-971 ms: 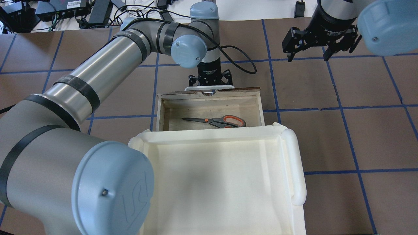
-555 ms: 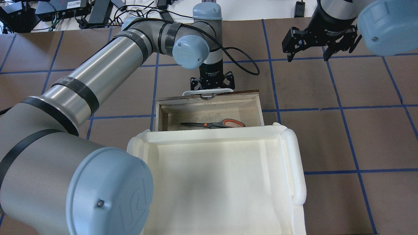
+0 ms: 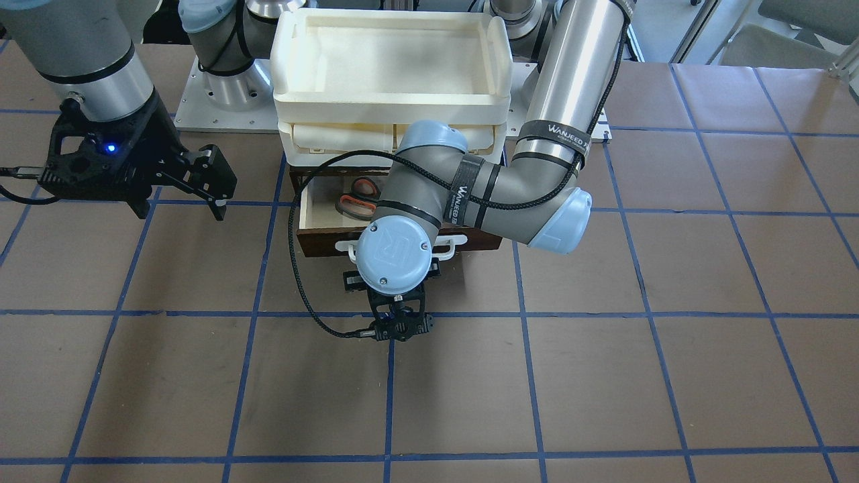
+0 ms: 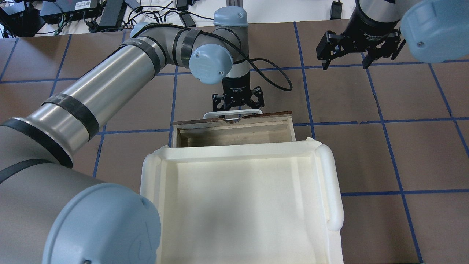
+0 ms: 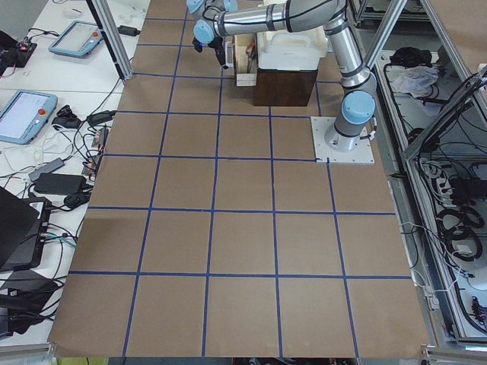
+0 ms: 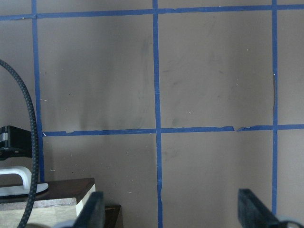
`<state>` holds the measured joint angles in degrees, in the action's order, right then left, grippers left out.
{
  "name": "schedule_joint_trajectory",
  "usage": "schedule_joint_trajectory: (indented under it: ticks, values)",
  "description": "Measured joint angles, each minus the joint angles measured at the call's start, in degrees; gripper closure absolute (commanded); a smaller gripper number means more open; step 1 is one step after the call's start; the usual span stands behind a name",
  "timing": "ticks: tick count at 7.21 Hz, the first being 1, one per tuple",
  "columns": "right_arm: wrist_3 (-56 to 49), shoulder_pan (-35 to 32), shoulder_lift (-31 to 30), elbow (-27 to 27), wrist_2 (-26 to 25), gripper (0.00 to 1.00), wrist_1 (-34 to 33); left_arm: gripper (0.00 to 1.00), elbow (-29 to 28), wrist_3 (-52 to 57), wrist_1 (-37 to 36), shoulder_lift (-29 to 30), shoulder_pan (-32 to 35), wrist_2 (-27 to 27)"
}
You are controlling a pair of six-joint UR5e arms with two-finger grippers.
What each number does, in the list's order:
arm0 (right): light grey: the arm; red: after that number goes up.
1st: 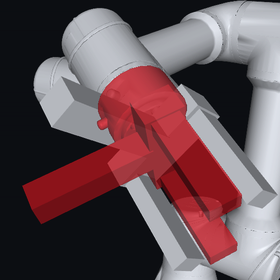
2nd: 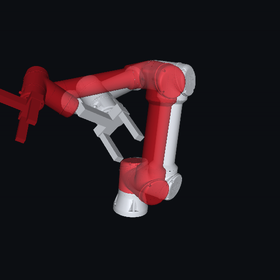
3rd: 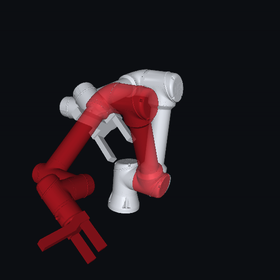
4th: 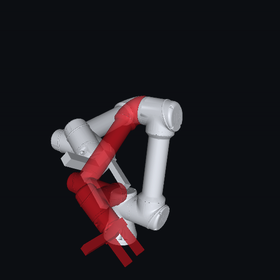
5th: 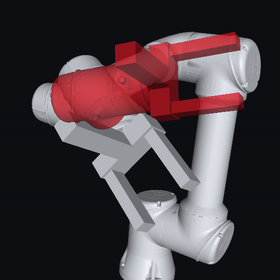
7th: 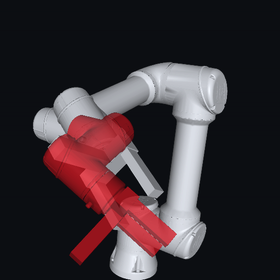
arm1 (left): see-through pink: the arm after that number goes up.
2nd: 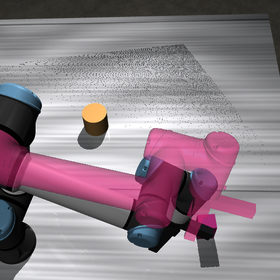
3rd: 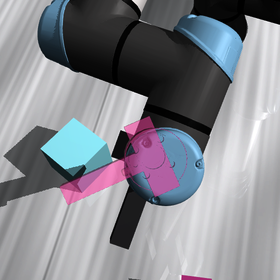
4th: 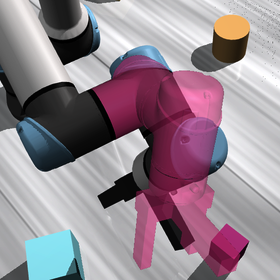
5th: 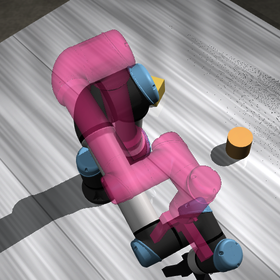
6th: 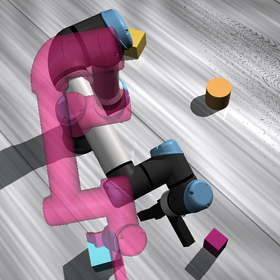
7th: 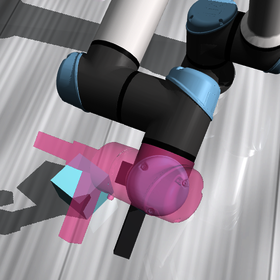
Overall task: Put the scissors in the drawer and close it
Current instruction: 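Push the drawer closed with the left gripper, away from the robot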
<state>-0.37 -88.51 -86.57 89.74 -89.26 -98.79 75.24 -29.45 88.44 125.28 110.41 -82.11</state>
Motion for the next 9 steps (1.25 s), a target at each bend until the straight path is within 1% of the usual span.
schedule_joint_trajectory:
  ticks: [3,5,9]
  values:
    - [-0.1,0.0,0.0,0.0,0.0,0.00,0.1,0.00,3.0,0.0,0.4,-2.5,2.0,-0.7]
    - [-0.1,0.1,0.0,0.0,0.0,0.00,0.0,0.00,4.0,0.0,1.5,-4.4,2.5,-0.9]
    - [-0.1,0.1,0.0,0.0,-0.1,0.00,0.0,0.00,5.3,-3.1,3.2,-5.7,2.5,-0.9]
